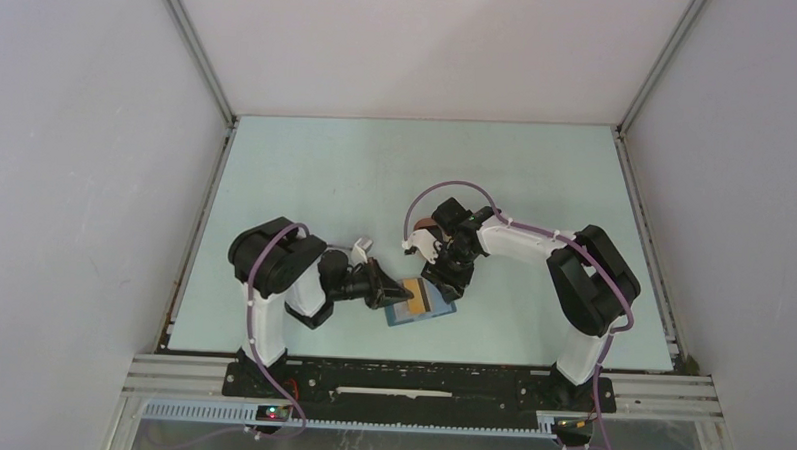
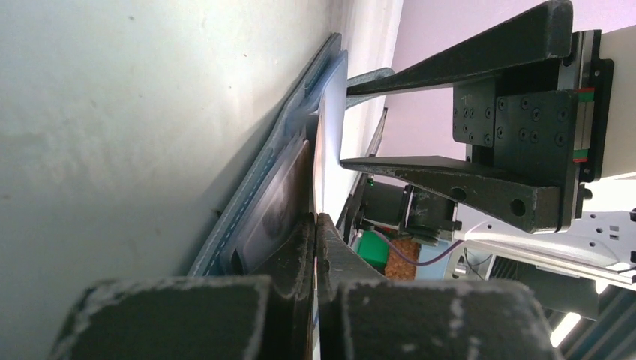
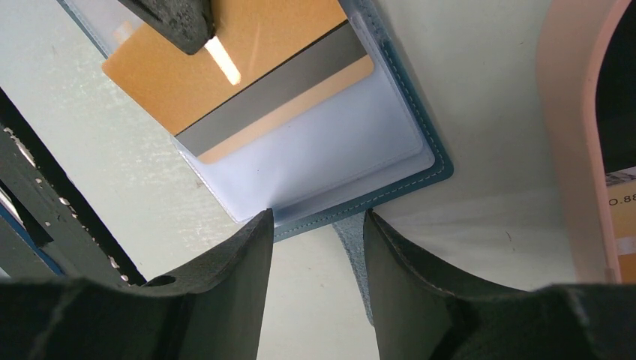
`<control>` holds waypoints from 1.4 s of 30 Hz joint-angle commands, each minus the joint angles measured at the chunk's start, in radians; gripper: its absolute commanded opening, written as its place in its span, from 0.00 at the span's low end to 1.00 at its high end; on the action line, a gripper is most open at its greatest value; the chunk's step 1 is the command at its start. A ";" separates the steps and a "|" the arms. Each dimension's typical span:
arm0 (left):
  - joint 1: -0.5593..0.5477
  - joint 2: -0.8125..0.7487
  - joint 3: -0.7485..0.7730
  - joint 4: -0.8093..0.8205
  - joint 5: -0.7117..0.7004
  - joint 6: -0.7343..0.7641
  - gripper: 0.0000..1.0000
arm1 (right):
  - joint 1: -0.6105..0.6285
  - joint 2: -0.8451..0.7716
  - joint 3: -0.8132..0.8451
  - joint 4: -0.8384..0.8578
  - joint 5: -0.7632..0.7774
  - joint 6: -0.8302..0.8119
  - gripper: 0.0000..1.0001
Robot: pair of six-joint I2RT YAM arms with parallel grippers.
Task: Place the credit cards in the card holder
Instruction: Insert the credit card into the card holder.
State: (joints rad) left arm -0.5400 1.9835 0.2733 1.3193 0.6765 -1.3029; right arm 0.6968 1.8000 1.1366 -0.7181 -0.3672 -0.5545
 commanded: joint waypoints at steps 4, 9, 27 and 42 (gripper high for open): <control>-0.041 -0.005 -0.034 0.077 -0.097 -0.013 0.00 | 0.024 0.018 0.015 0.000 -0.032 0.002 0.56; -0.068 0.000 -0.033 0.076 -0.130 -0.022 0.00 | 0.024 0.006 0.016 0.001 -0.030 0.010 0.58; -0.087 -0.069 -0.031 0.003 -0.155 -0.029 0.21 | -0.005 -0.194 0.000 -0.008 -0.075 -0.022 0.66; -0.087 -0.087 -0.005 -0.072 -0.143 -0.018 0.37 | 0.255 -0.401 -0.213 0.304 -0.199 -0.539 0.00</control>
State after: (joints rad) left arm -0.6216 1.9106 0.2497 1.2877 0.5343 -1.3361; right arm 0.8570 1.3827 0.9550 -0.5625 -0.5846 -0.8597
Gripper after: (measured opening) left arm 0.364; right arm 0.012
